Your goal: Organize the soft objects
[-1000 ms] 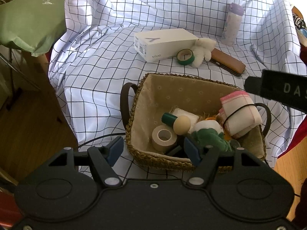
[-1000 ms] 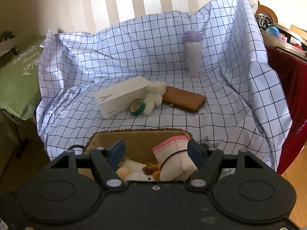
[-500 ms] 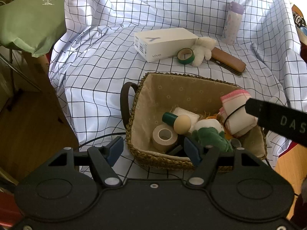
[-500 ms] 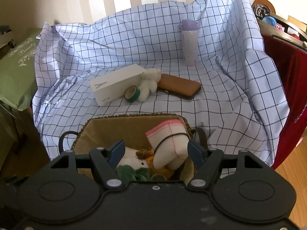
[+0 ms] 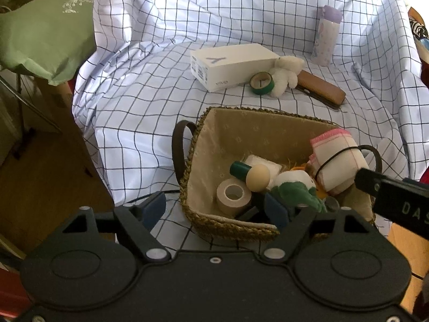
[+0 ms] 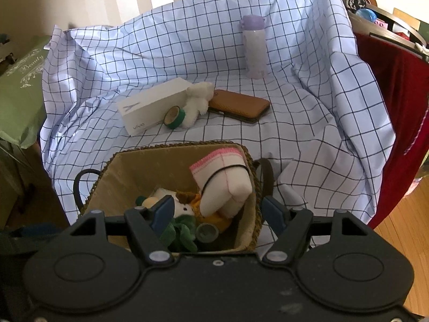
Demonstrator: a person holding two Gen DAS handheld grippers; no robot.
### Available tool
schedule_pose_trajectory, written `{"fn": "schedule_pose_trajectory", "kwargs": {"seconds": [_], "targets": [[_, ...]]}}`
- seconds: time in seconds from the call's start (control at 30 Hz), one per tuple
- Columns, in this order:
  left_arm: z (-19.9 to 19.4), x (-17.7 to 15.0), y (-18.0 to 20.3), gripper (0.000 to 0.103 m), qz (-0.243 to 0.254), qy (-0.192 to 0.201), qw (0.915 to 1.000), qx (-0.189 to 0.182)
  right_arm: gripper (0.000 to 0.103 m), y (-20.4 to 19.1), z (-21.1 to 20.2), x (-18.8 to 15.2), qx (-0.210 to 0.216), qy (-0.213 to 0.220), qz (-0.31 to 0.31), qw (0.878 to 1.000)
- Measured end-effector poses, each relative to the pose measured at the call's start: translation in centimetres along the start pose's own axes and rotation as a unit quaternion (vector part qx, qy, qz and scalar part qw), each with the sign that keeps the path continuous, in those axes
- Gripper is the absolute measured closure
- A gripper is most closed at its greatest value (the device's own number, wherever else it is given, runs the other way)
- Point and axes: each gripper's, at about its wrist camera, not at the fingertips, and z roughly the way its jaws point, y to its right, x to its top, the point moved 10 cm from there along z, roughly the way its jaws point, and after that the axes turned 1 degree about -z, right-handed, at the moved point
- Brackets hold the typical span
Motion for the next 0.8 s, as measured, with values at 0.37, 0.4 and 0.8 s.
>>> {"fn": "schedule_pose_trajectory", "kwargs": {"seconds": [0.37, 0.4, 0.8], "targets": [[0.3, -0.1, 0.8, 0.025, 0.013, -0.004, 0.9999, 0.005, 0.03, 1.9, 0.2, -0.6, -0.008, -0.005, 0.015, 1.0], [0.4, -0.1, 0.9, 0.025, 0.015, -0.004, 0.9999, 0.005, 0.03, 2.0, 0.1, -0.6, -0.009, -0.005, 0.016, 1.0], [0.9, 1.2, 2.3, 0.014, 0.038, -0.005, 0.9993, 0.004, 0.027, 2.8, 1.3, 0.6, -0.013, -0.021, 0.028, 0.999]]}}
